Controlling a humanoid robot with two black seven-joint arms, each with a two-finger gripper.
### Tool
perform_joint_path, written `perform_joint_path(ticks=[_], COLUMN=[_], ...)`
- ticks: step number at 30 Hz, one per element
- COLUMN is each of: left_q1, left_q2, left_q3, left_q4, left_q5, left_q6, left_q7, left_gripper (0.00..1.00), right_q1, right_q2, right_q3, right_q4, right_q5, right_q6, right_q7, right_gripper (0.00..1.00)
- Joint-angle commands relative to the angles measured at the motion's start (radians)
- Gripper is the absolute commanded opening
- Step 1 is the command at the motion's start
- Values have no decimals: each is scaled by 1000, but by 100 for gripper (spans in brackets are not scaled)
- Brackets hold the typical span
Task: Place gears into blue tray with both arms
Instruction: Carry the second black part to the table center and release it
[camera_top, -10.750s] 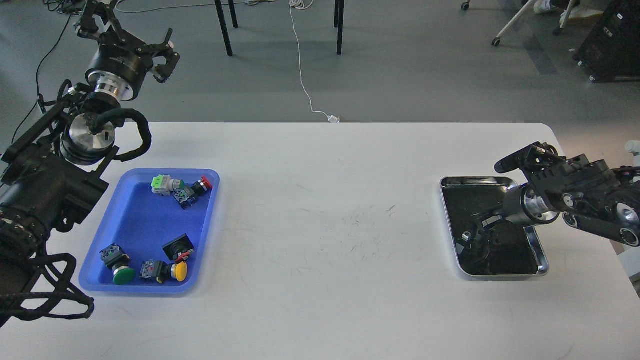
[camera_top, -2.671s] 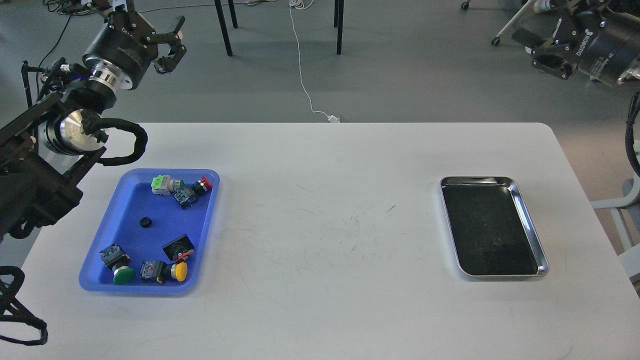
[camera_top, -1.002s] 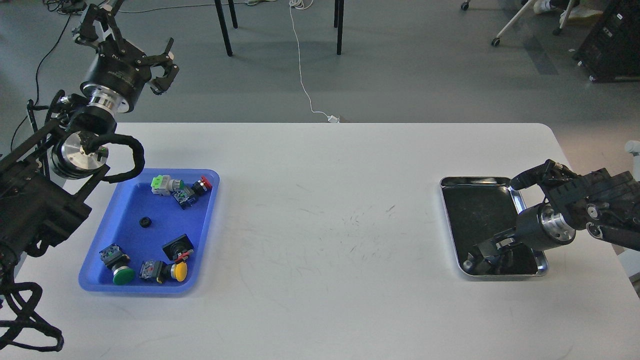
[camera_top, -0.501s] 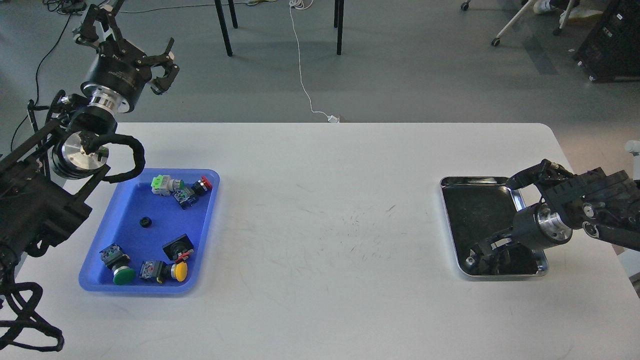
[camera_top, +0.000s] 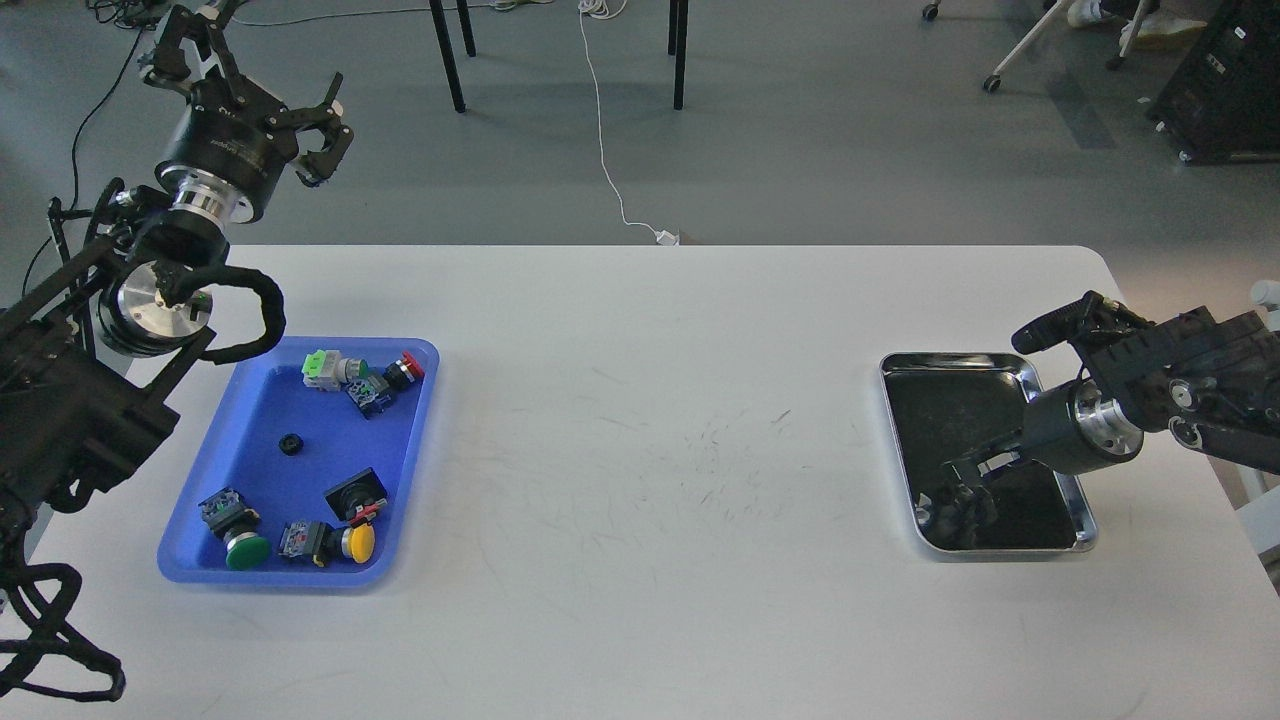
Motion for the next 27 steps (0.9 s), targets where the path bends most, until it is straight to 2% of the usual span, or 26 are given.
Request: perform_joint_path(ticks=[1,6,10,14,27], left_q1=[0,0,-2,-3,-3], left_q2=[15,18,20,30,64], left_q3=[0,2,5,9,14], left_q4=[-1,-1,-10,-19,-41], left_q5=[0,2,2,2,3], left_q6=[-1,2,9,10,21], left_q7=[0,5,8,5,5], left_gripper=[98,98,98,98,98], right_q1=[83,93,67,24,-98], right_q2=[40,191,351,457,558], right_q3=[1,5,5,5,5], right_q4=[61,53,-11,-68,-183], right_q5=[10,48,146,157,156], right_q6=[-2,-25,-97,-110,-142], right_q7=[0,-1,0,0,0], right_gripper=[21,21,20,20,24])
